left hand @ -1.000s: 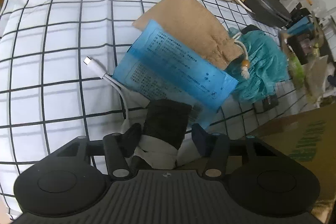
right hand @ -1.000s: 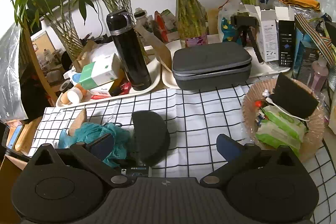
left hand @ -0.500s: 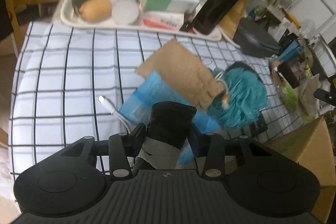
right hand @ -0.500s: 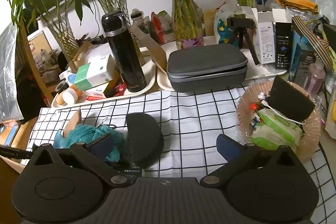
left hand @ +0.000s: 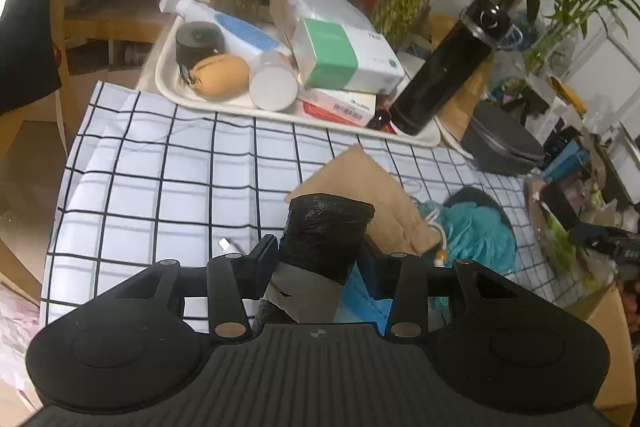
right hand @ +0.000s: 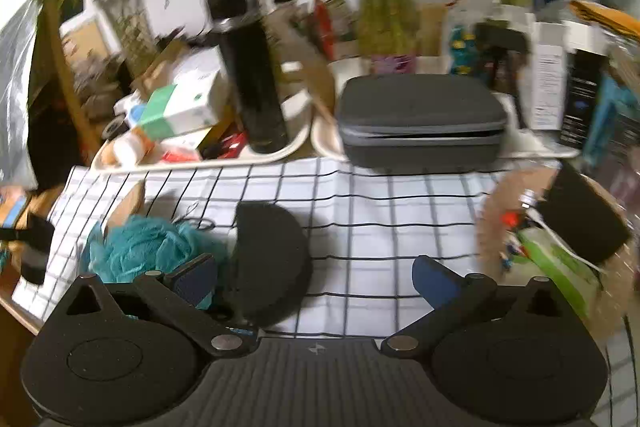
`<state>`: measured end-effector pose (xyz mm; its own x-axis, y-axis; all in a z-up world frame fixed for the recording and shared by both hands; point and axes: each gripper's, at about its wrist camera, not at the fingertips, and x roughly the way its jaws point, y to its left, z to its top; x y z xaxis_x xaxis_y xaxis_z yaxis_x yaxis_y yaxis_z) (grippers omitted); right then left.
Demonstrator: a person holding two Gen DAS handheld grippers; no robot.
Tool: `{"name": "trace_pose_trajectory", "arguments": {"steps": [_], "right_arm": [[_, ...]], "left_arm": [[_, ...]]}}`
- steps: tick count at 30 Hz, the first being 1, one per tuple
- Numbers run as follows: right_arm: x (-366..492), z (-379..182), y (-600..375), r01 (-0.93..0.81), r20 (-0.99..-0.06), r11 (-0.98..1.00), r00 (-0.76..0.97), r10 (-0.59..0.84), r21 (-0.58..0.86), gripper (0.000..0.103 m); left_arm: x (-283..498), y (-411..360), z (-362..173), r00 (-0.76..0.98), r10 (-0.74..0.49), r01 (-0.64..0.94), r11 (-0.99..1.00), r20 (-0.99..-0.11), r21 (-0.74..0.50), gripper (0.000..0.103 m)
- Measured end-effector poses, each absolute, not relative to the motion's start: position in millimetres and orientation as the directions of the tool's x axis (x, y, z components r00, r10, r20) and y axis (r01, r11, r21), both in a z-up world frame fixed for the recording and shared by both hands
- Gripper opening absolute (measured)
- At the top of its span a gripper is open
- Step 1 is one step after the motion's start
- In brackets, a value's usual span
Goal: Organize soft objects
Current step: 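Close the right gripper on the black foam half-disc sponge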
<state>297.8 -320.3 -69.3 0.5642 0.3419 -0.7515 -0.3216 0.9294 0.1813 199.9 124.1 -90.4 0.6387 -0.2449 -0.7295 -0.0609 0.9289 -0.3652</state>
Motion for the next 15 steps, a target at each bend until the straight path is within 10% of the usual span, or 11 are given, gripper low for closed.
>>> {"name": "trace_pose_trajectory", "arguments": {"steps": [15], "right_arm": [[346,-130,-256,-0.493,-0.842,0.868,0.444,0.307,0.057,0.095]], "left_arm": [[202,127,-91,0.656,-0.226,-0.067,0.933,-0.72,-0.354,0.043]]}}
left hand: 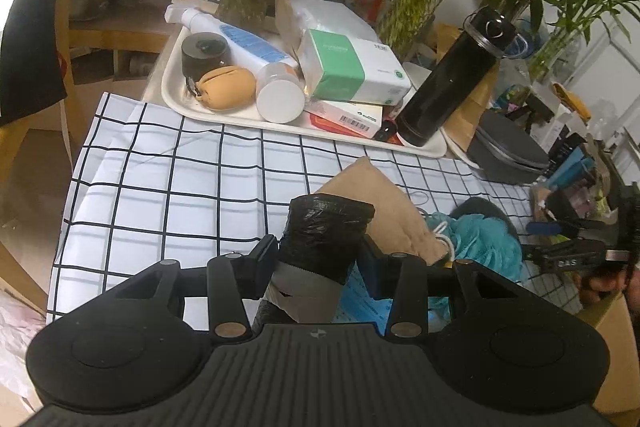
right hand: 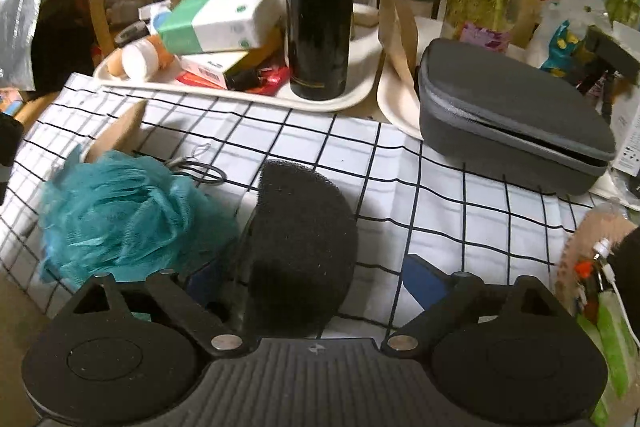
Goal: Organize soft objects
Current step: 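Close the right gripper on the black foam half-disc sponge, then carry the wrapped object and sponge into the box and open both grippers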
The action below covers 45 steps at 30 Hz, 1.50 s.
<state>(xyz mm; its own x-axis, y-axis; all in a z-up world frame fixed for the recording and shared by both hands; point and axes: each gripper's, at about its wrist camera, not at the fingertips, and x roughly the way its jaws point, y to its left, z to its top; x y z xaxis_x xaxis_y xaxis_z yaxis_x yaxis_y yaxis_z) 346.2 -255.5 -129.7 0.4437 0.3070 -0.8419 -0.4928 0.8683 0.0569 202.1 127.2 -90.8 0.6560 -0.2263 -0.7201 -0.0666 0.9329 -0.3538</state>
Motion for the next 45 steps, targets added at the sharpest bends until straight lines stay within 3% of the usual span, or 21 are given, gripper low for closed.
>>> {"name": "trace_pose_trajectory", "arguments": {"steps": [4,6,7,17,24,32,38,45], "right_arm": [[357,-142,-248,-0.492,-0.856,0.868,0.42,0.303,0.066,0.089],[360,-148,-245,-0.492,-0.867,0.869,0.405,0.291,0.062,0.07],[361,-151,-245,-0.493,-0.87,0.867,0.395,0.294,0.069,0.065],[355,-120,-264,-0.426,-0.826,0.902,0.483,0.29,0.068,0.064],[337,-85,-280,-0.416,-0.775,0.908,0.559,0.294,0.045,0.064],[302,-45,-294,-0.403,-0.702,0.91,0.62,0.35,0.098,0.064],[269,-20,-299,-0.431,-0.643,0.891,0.643,0.416,0.145,0.064],[234,-1,-300,-0.471,-0.589,0.857,0.638,0.495,0.21,0.064]], "left_arm": [[202,128,-89,0.664,-0.228,-0.067,0.93,-0.712,-0.36,0.043],[201,129,-89,0.669,-0.229,-0.067,0.929,-0.707,-0.365,0.043],[200,129,-88,0.672,-0.227,-0.069,0.929,-0.705,-0.365,0.043],[197,128,-80,0.699,-0.229,-0.058,0.926,-0.678,-0.373,0.043],[189,119,-68,0.754,-0.158,-0.026,0.963,-0.638,-0.269,0.043],[179,118,-55,0.794,-0.115,-0.039,0.97,-0.597,-0.24,0.043],[161,127,-30,0.839,-0.079,-0.087,0.957,-0.539,-0.276,0.043],[133,114,3,0.848,-0.162,-0.038,0.931,-0.504,-0.363,0.043]]}}
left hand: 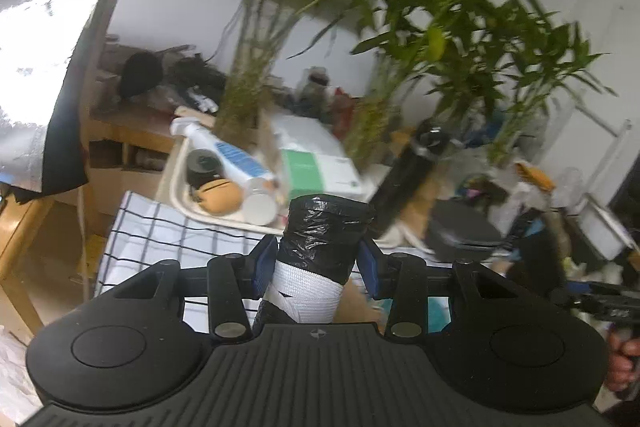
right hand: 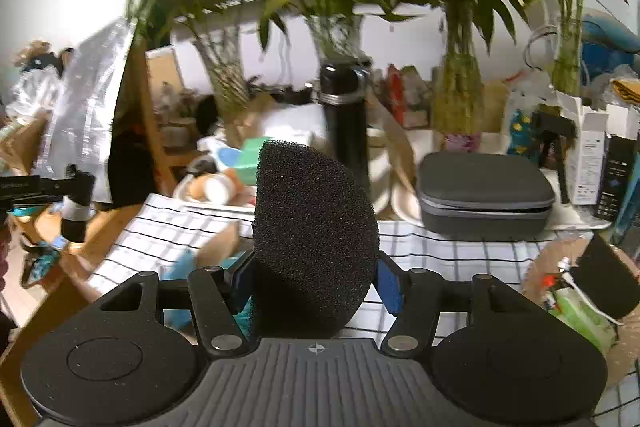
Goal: Organize soft objects
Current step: 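Carry the wrapped object and sponge into the box and open both grippers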
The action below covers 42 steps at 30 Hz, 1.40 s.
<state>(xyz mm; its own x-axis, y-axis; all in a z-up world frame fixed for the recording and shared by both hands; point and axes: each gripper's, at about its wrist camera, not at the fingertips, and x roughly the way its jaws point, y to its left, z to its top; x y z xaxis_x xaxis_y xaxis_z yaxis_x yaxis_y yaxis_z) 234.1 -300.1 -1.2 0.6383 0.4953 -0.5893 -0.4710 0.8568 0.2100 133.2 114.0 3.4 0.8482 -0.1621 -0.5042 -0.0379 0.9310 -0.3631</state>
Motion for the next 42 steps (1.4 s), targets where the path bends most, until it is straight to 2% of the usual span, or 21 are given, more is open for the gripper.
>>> {"name": "trace_pose_trajectory", "arguments": {"steps": [10,14,23,32,39,40,42], "right_arm": [[189,14,-295,-0.531,-0.53,0.794,0.601,0.599,0.296,0.064],[174,16,-292,-0.545,-0.531,0.779,0.581,0.617,0.309,0.064],[142,7,-285,-0.53,-0.608,0.787,0.524,0.596,0.315,0.064],[112,-11,-275,-0.471,-0.706,0.826,0.468,0.532,0.31,0.064],[108,-17,-274,-0.46,-0.722,0.834,0.459,0.518,0.305,0.065],[109,-16,-274,-0.463,-0.722,0.833,0.459,0.518,0.303,0.066],[107,-16,-271,-0.483,-0.718,0.821,0.451,0.53,0.303,0.087]], "left_arm": [[103,73,35,0.798,-0.288,0.042,0.902,-0.529,-0.429,0.043],[94,60,34,0.758,-0.319,0.029,0.888,-0.569,-0.459,0.043],[81,34,11,0.674,-0.328,-0.027,0.885,-0.662,-0.465,0.043],[76,22,-16,0.589,-0.287,-0.111,0.898,-0.756,-0.427,0.043],[76,13,-33,0.521,-0.255,-0.164,0.907,-0.815,-0.388,0.043],[75,10,-32,0.521,-0.243,-0.158,0.915,-0.818,-0.373,0.043],[75,8,-31,0.52,-0.233,-0.156,0.92,-0.822,-0.359,0.049]]}}
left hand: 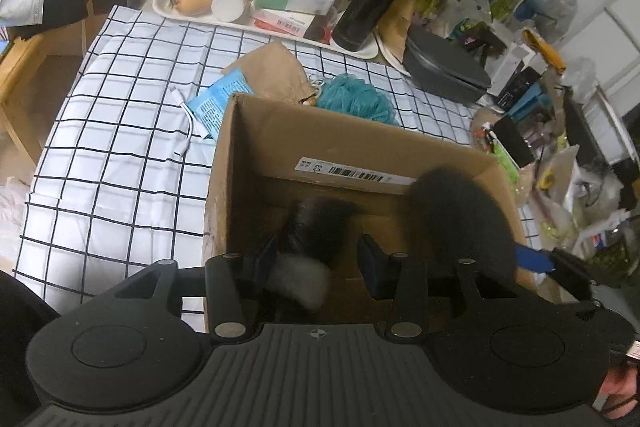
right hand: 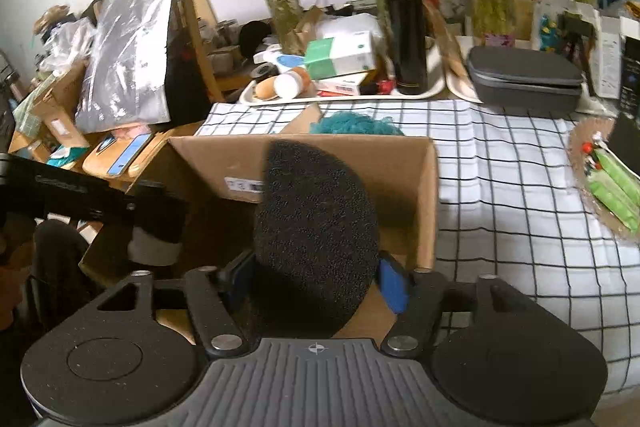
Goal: Organize soft objects
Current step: 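Carry the wrapped object and sponge into the box and open both grippers, then withdraw both grippers from the box toward the loofah and blue packet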
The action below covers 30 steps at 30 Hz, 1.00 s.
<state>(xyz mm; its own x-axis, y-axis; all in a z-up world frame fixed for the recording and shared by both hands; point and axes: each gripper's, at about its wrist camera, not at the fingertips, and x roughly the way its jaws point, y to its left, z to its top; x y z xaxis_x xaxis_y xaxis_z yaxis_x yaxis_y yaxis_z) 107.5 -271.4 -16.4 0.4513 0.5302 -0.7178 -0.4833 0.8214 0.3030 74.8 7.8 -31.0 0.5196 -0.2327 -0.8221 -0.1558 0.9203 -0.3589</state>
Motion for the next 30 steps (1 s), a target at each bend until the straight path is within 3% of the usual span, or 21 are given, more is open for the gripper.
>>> {"name": "trace_pose_trajectory", "arguments": {"steps": [2,8,15,25,30], "right_arm": [[104,-13,-267,-0.517,-0.697,0.798,0.447,0.56,0.31,0.103],[94,-1,-262,-0.566,-0.645,0.79,0.517,0.563,0.236,0.103],[96,9,-266,-0.547,-0.589,0.816,0.602,0.54,0.189,0.103],[106,8,-282,-0.431,-0.592,0.882,0.667,0.452,0.188,0.103],[111,5,-284,-0.398,-0.612,0.896,0.663,0.431,0.199,0.103]], "left_arm": [[73,8,-30,0.52,-0.234,-0.159,0.919,-0.821,-0.362,0.055],[64,4,-20,0.555,-0.213,-0.141,0.928,-0.804,-0.344,0.07],[55,2,-4,0.615,-0.175,-0.116,0.944,-0.769,-0.307,0.07],[50,-5,25,0.7,-0.048,-0.052,0.992,-0.713,-0.118,0.077],[53,-6,33,0.718,-0.055,-0.015,0.995,-0.694,-0.095,0.081]]}}
